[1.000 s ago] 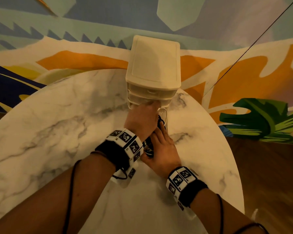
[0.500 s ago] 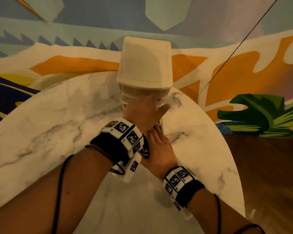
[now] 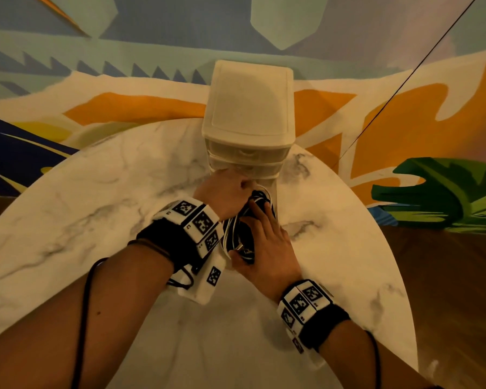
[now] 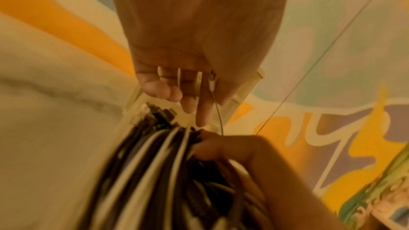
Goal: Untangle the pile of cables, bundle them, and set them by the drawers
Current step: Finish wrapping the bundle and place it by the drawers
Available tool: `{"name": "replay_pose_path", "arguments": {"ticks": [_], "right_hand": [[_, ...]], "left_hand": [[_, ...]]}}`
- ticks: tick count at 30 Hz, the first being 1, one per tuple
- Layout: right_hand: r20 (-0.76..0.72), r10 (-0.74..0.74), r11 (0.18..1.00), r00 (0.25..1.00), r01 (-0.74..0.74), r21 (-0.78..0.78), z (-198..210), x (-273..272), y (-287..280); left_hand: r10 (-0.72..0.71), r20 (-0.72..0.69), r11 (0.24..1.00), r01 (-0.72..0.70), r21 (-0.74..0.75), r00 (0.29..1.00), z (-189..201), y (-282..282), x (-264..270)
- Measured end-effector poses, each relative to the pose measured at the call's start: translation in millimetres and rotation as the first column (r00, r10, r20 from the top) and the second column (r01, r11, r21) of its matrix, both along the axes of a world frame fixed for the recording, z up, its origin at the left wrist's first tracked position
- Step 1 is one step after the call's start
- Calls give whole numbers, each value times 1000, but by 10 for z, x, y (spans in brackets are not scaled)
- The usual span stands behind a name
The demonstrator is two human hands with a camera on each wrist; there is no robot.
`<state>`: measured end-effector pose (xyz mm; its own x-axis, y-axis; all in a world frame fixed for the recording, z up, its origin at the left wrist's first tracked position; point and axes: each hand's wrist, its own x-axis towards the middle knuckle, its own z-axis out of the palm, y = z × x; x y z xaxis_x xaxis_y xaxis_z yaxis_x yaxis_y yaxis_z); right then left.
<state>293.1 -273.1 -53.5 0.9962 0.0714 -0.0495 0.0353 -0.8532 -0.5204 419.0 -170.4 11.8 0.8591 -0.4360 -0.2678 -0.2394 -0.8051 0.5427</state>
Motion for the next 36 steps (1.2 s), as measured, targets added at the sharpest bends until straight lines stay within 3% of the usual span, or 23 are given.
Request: {"name": "replay_pose_path", "arguments": {"ticks": [4,8,11,15,19,25,31,36], "right_hand": [[44,-65,995,997,61,74,-13,-5,11],[53,-101,989,993,95,111,-17,-13,20],[88,-110,981,990,94,169,-11,-14,6],[34,-36,993,999,32,117,10,19,-4],[-3,-46,997,999,47,61,24,29,5],[-3,-63,998,998,63,-2,12,38,30],[10,-27,995,1000,28,-97,38,23,32],[-149,100,985,984,-119,-126,212,100,3]], "left_hand": [[-64,-9,983,65,173,998,-63,117,-85],[-53,-160,990,72,119,986,-81,54,-151],[-38,-197,988,66,138,980,-91,-4,-132],[1,-51,947,15,321,999,-55,-129,-190],[6,58,930,-27,367,998,-91,-144,-238],[-15,210,968,-38,249,978,-239,18,-308],[89,169,983,-114,144,982,-337,6,-358],[93,233,974,-137,181,968,-365,41,-370]]}}
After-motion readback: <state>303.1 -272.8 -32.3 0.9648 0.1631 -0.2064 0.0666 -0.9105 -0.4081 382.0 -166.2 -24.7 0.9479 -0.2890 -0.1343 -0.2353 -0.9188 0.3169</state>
